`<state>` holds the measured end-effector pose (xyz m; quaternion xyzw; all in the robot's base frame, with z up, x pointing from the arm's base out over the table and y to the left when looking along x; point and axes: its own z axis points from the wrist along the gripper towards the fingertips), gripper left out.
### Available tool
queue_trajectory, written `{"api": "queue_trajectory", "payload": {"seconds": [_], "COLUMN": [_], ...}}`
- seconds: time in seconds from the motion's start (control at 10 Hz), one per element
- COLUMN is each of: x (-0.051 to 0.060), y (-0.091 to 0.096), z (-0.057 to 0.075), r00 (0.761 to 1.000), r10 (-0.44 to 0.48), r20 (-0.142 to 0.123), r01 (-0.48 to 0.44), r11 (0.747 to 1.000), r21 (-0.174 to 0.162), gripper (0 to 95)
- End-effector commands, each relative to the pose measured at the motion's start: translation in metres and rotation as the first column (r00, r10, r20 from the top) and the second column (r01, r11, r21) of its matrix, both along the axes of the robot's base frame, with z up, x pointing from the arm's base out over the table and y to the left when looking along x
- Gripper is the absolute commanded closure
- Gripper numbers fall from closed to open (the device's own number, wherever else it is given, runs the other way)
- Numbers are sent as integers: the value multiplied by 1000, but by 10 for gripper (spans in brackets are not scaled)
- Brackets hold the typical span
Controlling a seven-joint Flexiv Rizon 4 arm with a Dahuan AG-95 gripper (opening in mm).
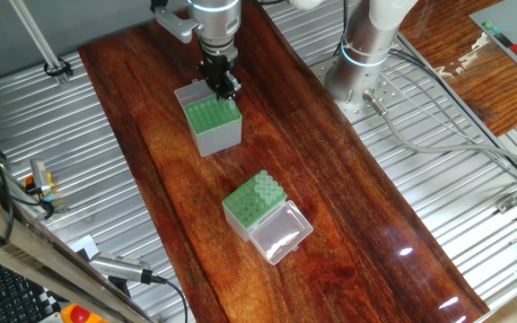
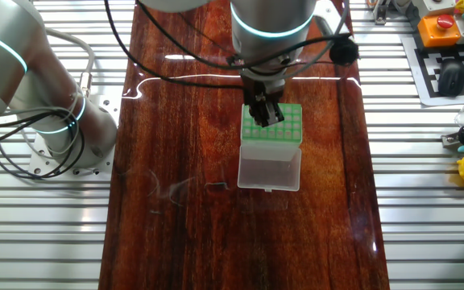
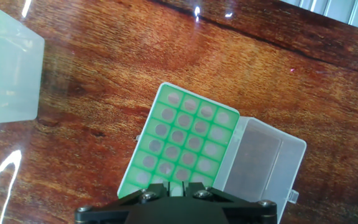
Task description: Transfer all large pipette tips from one holder to another
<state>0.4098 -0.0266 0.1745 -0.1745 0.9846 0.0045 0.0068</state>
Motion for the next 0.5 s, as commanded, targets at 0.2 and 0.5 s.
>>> {"api": "queue_trajectory", "payload": {"seconds": [0.2, 0.5], "x": [-4, -10], "y": [3, 6], "z": [18, 45], "r00": [1000, 1000], "r10": [15, 27], "r20": [-2, -4], "r01": [-15, -27], "r11": [1000, 1000], "r21": [-2, -2], "gripper": [950, 950]}}
